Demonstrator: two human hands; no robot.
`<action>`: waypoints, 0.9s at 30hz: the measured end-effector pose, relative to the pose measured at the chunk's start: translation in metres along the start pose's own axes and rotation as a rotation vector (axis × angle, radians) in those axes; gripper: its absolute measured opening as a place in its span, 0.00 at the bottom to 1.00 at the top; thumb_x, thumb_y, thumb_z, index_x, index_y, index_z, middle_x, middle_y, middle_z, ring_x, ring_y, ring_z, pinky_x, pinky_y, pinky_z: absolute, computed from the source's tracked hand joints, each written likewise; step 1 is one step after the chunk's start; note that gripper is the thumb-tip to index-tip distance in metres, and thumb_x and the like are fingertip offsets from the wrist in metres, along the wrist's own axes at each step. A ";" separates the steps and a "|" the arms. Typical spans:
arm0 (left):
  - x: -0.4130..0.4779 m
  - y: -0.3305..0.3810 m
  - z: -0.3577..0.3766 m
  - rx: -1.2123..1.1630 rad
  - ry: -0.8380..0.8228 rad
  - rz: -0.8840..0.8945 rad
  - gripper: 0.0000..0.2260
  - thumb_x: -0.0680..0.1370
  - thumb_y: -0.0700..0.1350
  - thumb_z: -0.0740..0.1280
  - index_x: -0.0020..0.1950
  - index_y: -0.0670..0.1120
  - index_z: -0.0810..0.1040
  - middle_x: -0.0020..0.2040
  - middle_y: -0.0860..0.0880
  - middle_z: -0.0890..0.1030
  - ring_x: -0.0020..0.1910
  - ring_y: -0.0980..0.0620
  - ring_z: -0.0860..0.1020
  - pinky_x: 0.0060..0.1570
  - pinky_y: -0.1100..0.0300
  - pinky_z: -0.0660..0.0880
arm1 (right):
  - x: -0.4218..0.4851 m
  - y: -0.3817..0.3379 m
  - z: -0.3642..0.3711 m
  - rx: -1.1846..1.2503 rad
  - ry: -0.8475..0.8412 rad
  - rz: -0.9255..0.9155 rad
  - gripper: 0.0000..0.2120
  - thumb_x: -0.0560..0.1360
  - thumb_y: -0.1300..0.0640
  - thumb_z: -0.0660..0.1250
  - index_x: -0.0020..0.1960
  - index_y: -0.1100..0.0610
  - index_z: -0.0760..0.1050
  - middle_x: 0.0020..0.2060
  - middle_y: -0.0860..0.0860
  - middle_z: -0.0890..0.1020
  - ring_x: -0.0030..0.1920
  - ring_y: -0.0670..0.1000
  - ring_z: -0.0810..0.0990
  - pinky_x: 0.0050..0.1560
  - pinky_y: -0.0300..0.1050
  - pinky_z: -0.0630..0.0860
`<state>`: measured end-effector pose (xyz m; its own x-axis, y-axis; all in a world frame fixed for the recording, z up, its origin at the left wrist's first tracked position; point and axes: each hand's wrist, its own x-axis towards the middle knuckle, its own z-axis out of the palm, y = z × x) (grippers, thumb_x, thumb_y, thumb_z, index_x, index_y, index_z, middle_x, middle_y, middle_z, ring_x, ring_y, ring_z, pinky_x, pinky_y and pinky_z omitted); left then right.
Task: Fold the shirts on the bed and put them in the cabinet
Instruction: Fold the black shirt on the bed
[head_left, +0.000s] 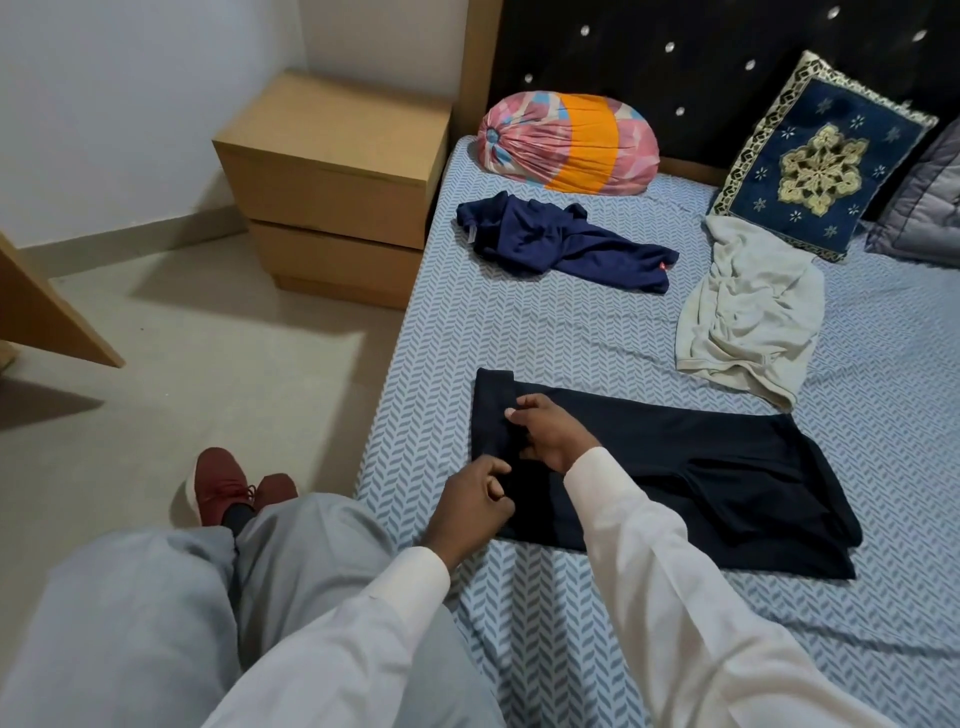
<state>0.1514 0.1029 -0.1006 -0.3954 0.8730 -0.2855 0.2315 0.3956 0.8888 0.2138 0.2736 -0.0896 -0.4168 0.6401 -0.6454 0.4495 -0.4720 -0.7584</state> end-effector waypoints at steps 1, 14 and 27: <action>0.001 0.001 -0.002 -0.056 0.036 -0.012 0.16 0.71 0.39 0.70 0.57 0.53 0.77 0.39 0.52 0.78 0.35 0.58 0.76 0.39 0.68 0.73 | -0.003 0.001 -0.001 0.084 -0.021 0.004 0.17 0.80 0.54 0.66 0.67 0.53 0.69 0.53 0.54 0.78 0.49 0.52 0.78 0.42 0.50 0.79; 0.001 0.008 -0.004 -0.202 -0.041 -0.082 0.18 0.72 0.39 0.70 0.60 0.52 0.75 0.41 0.48 0.81 0.35 0.56 0.80 0.33 0.61 0.77 | -0.093 0.082 0.011 0.585 -0.140 0.167 0.35 0.78 0.29 0.52 0.72 0.56 0.64 0.58 0.61 0.82 0.52 0.64 0.84 0.54 0.62 0.80; -0.002 -0.028 -0.013 0.444 0.012 -0.013 0.30 0.75 0.50 0.70 0.74 0.59 0.61 0.60 0.49 0.66 0.52 0.45 0.78 0.51 0.50 0.77 | -0.027 0.013 0.005 -0.678 0.281 -0.343 0.26 0.73 0.41 0.71 0.67 0.50 0.71 0.56 0.52 0.77 0.56 0.52 0.77 0.58 0.51 0.75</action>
<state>0.1339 0.0863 -0.1204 -0.4107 0.8649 -0.2886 0.5845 0.4927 0.6446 0.2272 0.2472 -0.0823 -0.4448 0.8534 -0.2719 0.7514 0.1904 -0.6318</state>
